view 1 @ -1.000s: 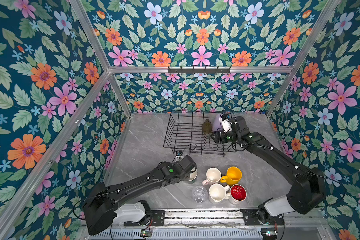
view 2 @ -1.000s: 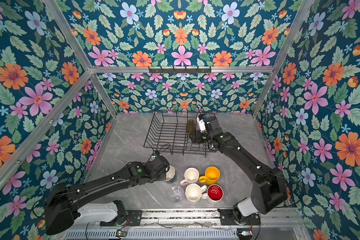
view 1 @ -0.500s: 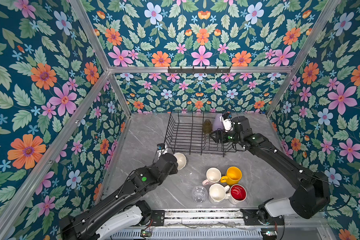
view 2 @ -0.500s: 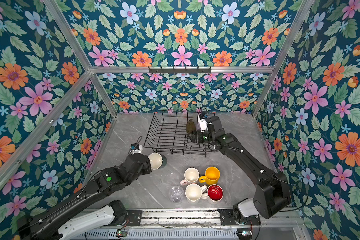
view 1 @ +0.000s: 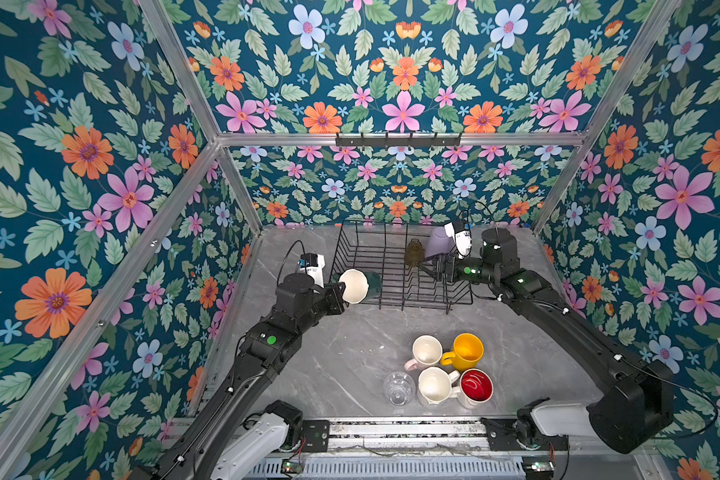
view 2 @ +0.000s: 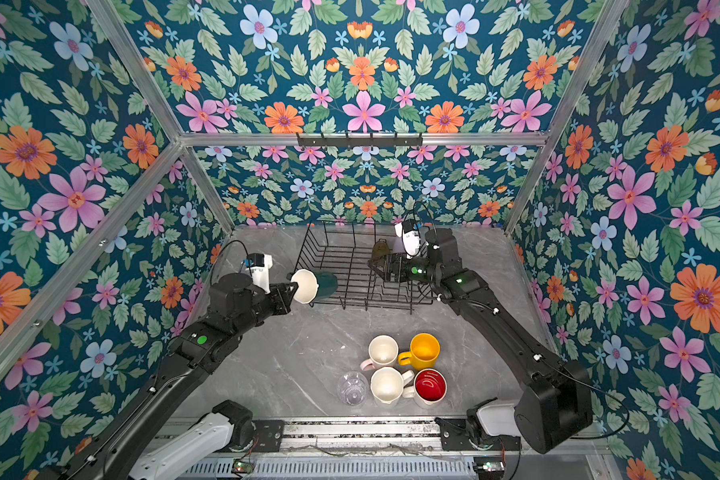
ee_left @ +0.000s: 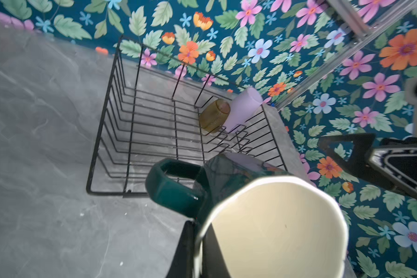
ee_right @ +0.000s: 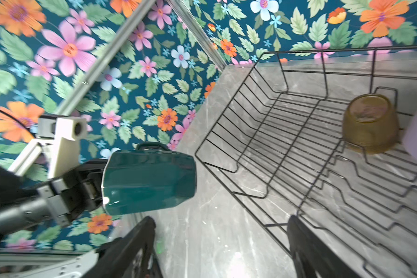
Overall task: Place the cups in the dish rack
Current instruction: 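Lift the green mug over the rack with the left gripper while the right approaches, then grasp the green mug's base with the right gripper beside the left gripper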
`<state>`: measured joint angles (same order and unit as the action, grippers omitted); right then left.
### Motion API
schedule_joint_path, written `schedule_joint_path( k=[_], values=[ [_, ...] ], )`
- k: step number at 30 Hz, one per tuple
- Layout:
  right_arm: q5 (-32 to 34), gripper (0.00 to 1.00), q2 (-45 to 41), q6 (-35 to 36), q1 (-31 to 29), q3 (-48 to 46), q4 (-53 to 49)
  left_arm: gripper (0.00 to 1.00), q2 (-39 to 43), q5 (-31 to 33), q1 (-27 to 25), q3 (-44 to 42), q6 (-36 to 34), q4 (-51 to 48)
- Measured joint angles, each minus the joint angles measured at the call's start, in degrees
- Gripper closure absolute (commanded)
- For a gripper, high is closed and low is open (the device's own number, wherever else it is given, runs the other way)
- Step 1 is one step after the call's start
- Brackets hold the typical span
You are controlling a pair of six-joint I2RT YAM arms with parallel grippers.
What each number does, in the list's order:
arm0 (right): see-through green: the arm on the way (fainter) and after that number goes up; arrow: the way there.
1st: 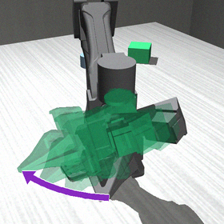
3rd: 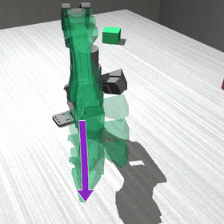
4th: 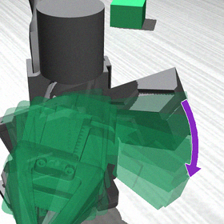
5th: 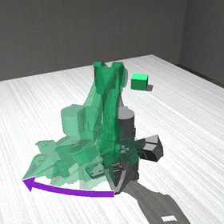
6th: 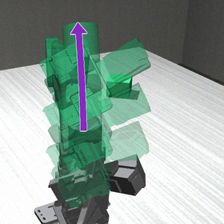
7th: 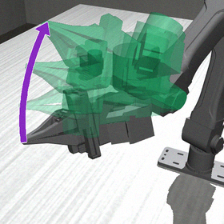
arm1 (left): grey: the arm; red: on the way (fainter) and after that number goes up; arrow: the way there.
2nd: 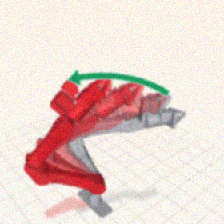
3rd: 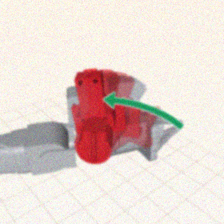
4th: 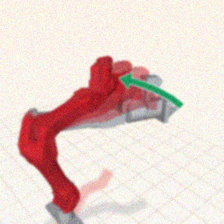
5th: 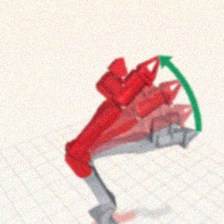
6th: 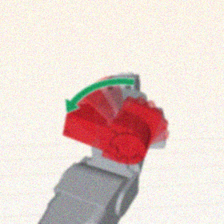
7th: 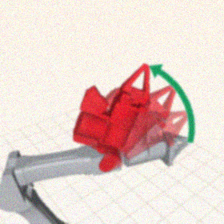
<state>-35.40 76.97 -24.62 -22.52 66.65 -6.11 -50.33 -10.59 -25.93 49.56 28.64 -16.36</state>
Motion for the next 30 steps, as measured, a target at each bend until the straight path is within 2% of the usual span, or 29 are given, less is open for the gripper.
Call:
schedule_joint_path(
  k=[4, 8, 15, 22, 30],
  values=[
    [-5.57, 0.13, 0.22, -2.38, 1.14, -0.5, 2.27, 1.0, -1.42, -10.38, 4.31, -2.51, -2.05, 7.91],
    [-11.34, 0.13, 0.96, -3.63, 1.18, -0.39, 3.82, 1.0, -3.82, -21.38, 8.09, -6.54, -1.22, 18.86],
    [-18.99, 0.09, 1.33, -5.7, 1.36, -1.42, 7.43, 1.0, -4.81, -33.55, 8.87, -10.88, 0.39, 36.65],
    [-24.28, 0.08, 3.13, -10.29, 1.36, -3.32, 13.53, 1.0, -6.14, -38.58, 8.96, -12.7, 1.03, 47.95],
    [-29.0, 0.08, 3.74, -14.67, 1.36, -4.48, 20.92, 1.0, -8.92, -41.0, 8.96, -13.25, 2.14, 53.22]
  ],
)
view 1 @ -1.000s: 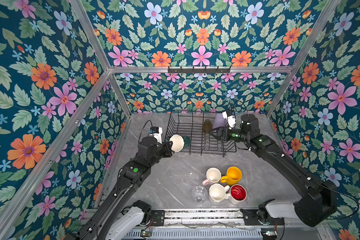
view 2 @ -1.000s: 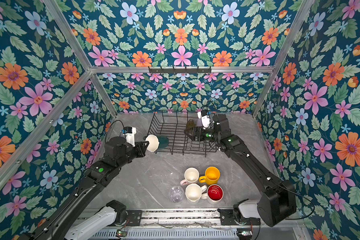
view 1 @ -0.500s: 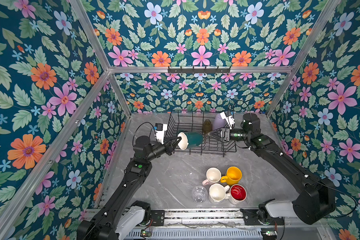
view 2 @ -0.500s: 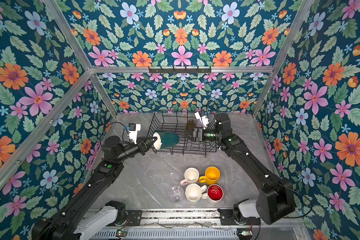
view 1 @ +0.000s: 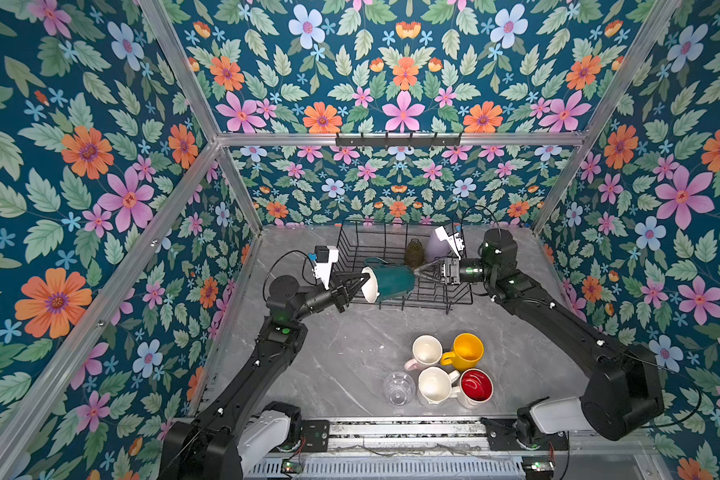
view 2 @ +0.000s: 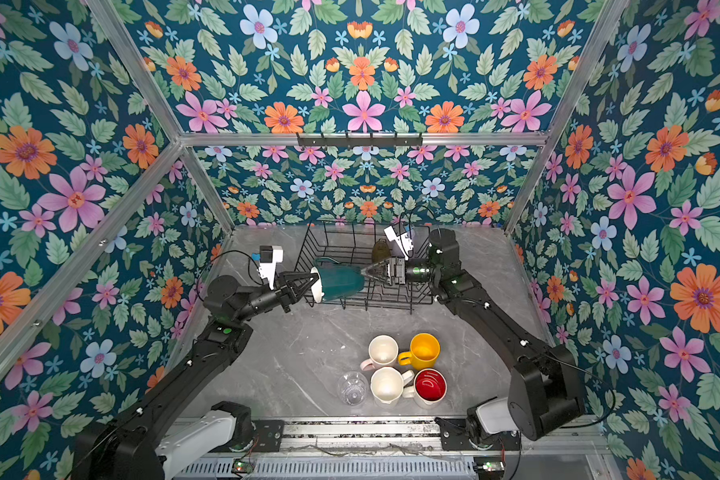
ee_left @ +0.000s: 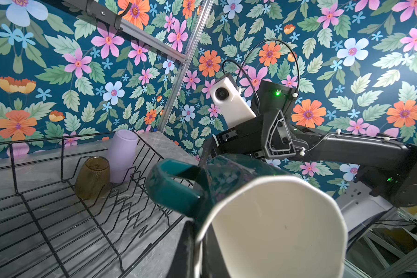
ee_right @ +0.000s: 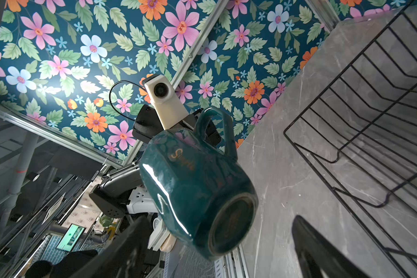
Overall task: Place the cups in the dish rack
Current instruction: 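Grasp the green mug's base with the right gripper beside the left gripper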
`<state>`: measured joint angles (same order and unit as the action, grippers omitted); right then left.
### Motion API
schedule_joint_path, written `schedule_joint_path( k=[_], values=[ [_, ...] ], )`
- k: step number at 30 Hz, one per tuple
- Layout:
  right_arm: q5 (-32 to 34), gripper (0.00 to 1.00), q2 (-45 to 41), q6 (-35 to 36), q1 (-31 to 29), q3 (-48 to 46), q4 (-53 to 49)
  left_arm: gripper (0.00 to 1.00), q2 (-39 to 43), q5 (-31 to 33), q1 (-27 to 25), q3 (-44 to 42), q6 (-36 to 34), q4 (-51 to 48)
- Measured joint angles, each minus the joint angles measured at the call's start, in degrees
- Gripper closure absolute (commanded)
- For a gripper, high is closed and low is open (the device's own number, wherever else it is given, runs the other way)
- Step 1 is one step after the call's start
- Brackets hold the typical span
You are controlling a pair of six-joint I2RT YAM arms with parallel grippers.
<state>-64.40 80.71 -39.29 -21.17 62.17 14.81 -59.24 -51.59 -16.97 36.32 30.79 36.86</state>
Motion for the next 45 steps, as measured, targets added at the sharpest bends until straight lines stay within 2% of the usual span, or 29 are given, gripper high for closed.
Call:
schedule_joint_path(
  k=[8, 17, 33, 45],
  values=[
    [-2.16, 0.08, 0.55, -1.64, -0.59, -0.04, 1.73, 1.0, -0.98, -1.18, 0.0, 0.15, 0.87, 2.99],
    [-3.96, 0.09, 4.07, -2.56, -3.87, 1.66, 2.54, 1.0, -2.99, -2.49, 0.04, 0.17, 2.91, 6.6],
    [-6.54, 0.1, 8.07, -9.88, -6.1, 2.69, 11.54, 1.0, -4.42, -3.74, 0.09, -0.42, 5.92, 10.1],
    [-7.21, 0.11, 8.81, -11.47, -6.99, 2.95, 14.16, 1.0, -6.4, -5.31, 0.09, -1.22, 9.55, 16.09]
  ],
)
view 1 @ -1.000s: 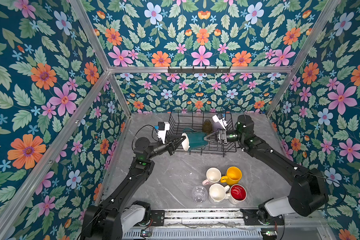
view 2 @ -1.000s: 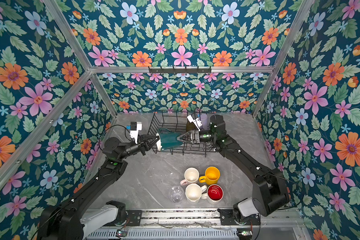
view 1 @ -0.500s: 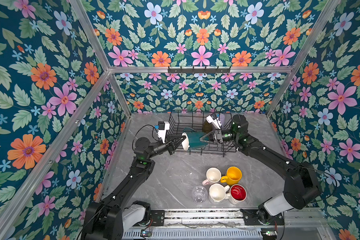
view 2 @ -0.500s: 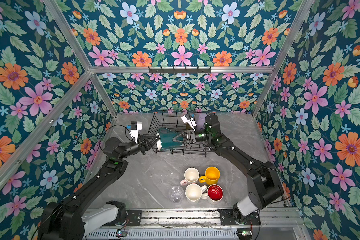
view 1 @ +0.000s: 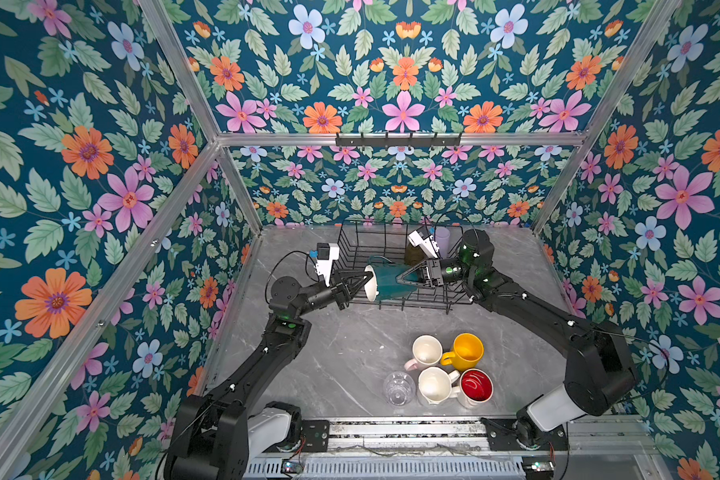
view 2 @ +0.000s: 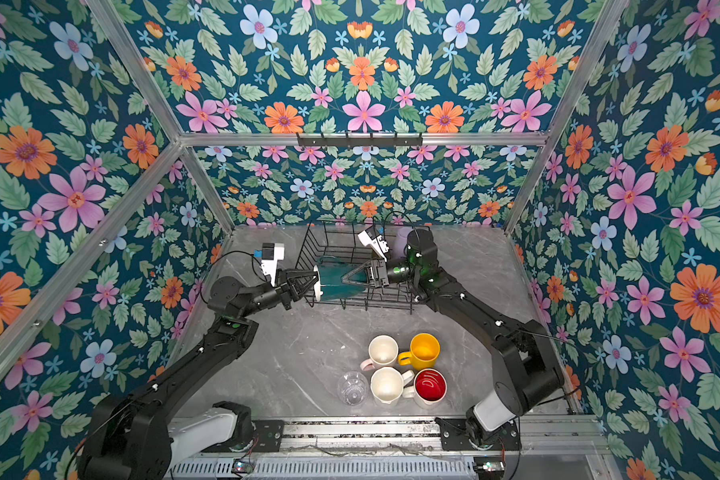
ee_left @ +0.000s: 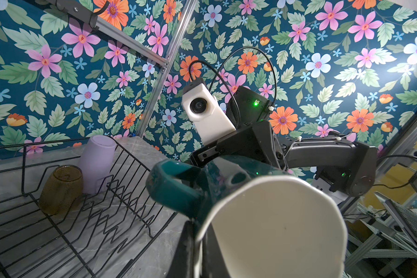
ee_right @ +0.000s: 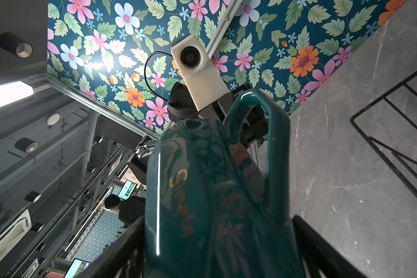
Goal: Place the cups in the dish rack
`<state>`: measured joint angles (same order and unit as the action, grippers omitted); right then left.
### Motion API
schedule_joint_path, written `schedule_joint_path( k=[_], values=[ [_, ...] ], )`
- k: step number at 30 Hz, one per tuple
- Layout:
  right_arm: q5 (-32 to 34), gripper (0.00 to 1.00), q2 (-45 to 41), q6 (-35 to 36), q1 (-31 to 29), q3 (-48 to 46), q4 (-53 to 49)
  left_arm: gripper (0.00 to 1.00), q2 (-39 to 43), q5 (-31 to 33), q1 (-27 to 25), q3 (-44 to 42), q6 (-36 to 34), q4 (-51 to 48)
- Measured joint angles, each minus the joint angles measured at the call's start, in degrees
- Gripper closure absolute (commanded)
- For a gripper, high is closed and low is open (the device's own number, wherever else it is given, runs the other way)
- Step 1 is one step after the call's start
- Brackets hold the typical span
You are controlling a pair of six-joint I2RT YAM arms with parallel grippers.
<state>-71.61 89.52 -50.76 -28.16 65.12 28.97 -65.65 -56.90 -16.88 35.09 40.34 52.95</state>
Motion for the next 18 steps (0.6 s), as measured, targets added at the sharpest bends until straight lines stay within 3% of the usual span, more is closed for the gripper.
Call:
schedule_joint_path(
  k=[10, 15, 18],
  values=[
    [-1.11, 0.18, 0.92, -2.1, -0.24, 0.28, 2.14, 1.0, -0.92, -0.33, 0.07, -0.46, 1.66, 2.8],
    [-1.62, 0.28, 1.07, -2.64, -0.37, 0.61, 2.36, 1.0, -1.18, -0.52, 0.07, -0.61, 2.38, 4.07],
    [-1.81, 0.41, 1.2, -2.84, -0.39, 0.76, 2.49, 1.0, -1.29, -0.59, 0.07, -0.61, 2.69, 4.39]
  ],
)
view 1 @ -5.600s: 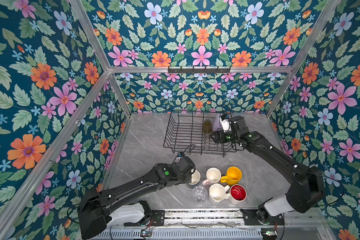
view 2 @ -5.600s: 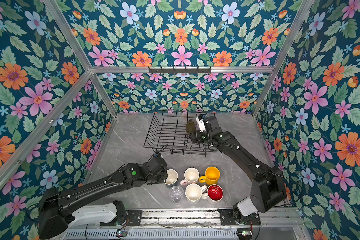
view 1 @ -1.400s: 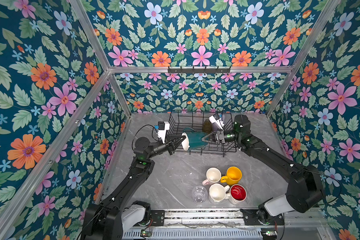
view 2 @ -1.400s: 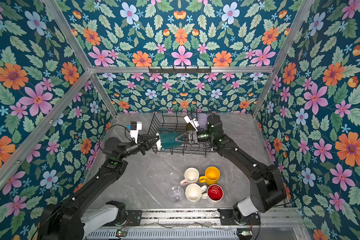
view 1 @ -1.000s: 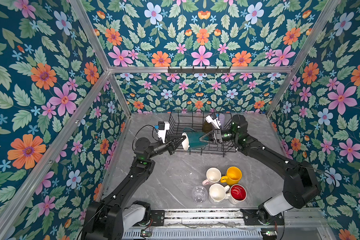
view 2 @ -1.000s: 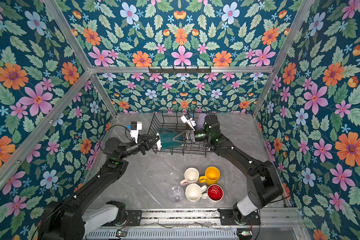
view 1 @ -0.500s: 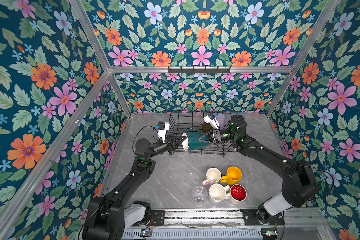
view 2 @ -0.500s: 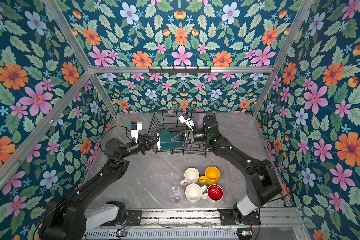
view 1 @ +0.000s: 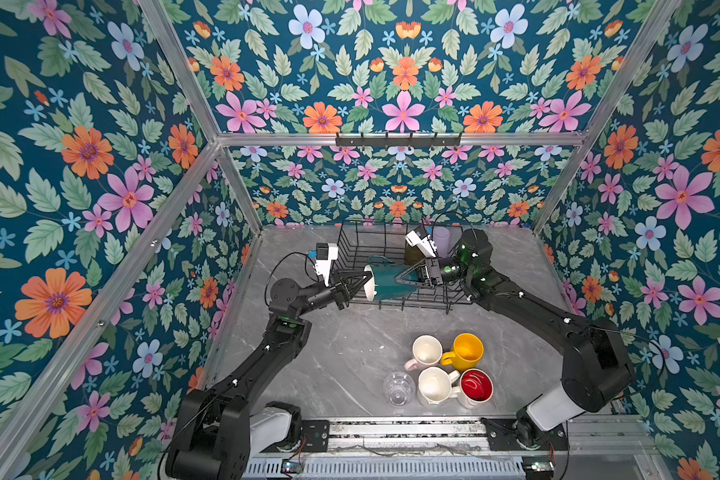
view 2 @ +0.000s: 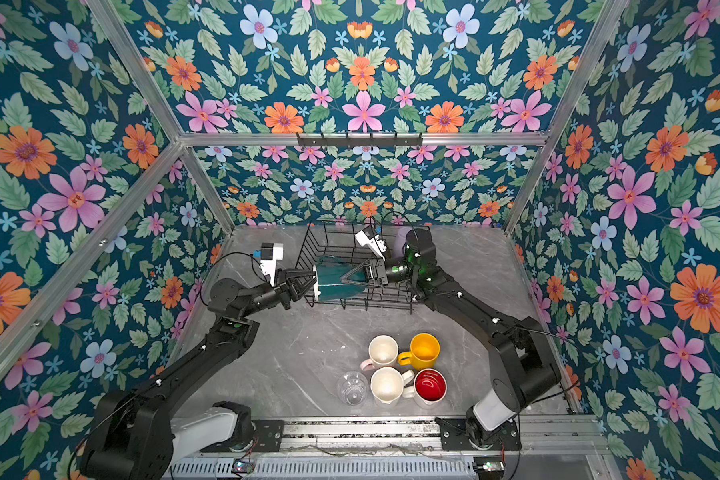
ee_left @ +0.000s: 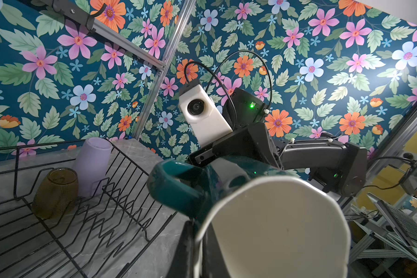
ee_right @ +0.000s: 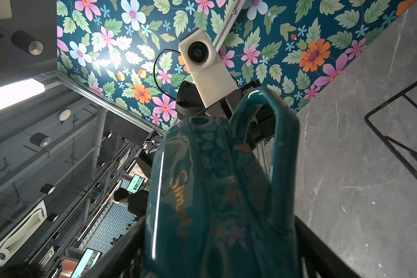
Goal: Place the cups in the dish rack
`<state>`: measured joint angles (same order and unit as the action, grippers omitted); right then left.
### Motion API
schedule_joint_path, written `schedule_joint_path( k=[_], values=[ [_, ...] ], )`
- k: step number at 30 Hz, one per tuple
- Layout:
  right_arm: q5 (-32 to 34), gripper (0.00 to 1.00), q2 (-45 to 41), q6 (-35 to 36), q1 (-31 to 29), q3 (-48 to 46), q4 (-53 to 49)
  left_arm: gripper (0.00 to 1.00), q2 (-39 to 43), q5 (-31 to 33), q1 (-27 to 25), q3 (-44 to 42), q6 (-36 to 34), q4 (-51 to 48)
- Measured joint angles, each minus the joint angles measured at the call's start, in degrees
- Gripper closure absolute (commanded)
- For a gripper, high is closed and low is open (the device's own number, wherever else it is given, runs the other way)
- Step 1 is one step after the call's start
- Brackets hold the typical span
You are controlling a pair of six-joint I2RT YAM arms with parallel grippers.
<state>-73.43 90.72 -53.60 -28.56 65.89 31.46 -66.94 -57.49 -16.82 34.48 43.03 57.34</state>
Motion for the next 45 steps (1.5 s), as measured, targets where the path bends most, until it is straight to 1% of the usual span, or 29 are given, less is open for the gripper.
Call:
schedule_joint_path(
  k=[5, 8, 10, 15, 24, 28, 34, 37, 41, 45],
  values=[
    [-0.07, 0.57, 0.22, -0.17, 0.0, 0.13, 0.02, 1.0, -0.7, -0.24, 0.09, 0.02, 0.46, 0.94],
    [-0.07, 0.64, 0.28, -0.26, 0.0, 0.28, 0.0, 1.0, -1.05, -0.31, 0.11, 0.02, 0.76, 1.42],
    [-0.09, 0.73, 0.28, -0.42, 0.0, 0.31, 0.0, 1.0, -1.16, -0.37, 0.11, 0.02, 1.11, 1.73],
    [-0.09, 1.0, 0.28, -0.61, 0.0, 0.44, -0.15, 1.0, -1.62, -0.46, 0.11, 0.07, 1.73, 2.43],
    [0.13, 1.0, -0.26, -0.61, -0.07, 0.44, -0.68, 1.0, -2.25, -0.85, 0.11, 0.31, 2.4, 3.54],
    [0.83, 1.0, -1.2, -0.31, -0.09, 0.42, -1.81, 0.97, -2.58, -0.94, 0.11, 0.59, 2.89, 4.15],
    [2.47, 1.0, -2.89, 1.44, -0.17, 0.42, -4.63, 0.9, -2.91, -1.29, 0.04, 0.96, 3.26, 4.83],
    [3.28, 1.0, -3.26, 2.56, -0.26, 0.42, -5.55, 0.82, -2.97, -0.92, 0.0, 1.03, 3.48, 4.85],
    [4.04, 1.0, -3.41, 3.28, -0.48, 0.42, -6.67, 0.77, -2.99, -0.87, -0.02, 1.18, 3.54, 4.81],
    [4.63, 1.0, -3.52, 3.8, -0.48, 0.55, -7.32, 0.69, -2.99, -0.9, -0.02, 1.33, 3.56, 4.81]
  ],
)
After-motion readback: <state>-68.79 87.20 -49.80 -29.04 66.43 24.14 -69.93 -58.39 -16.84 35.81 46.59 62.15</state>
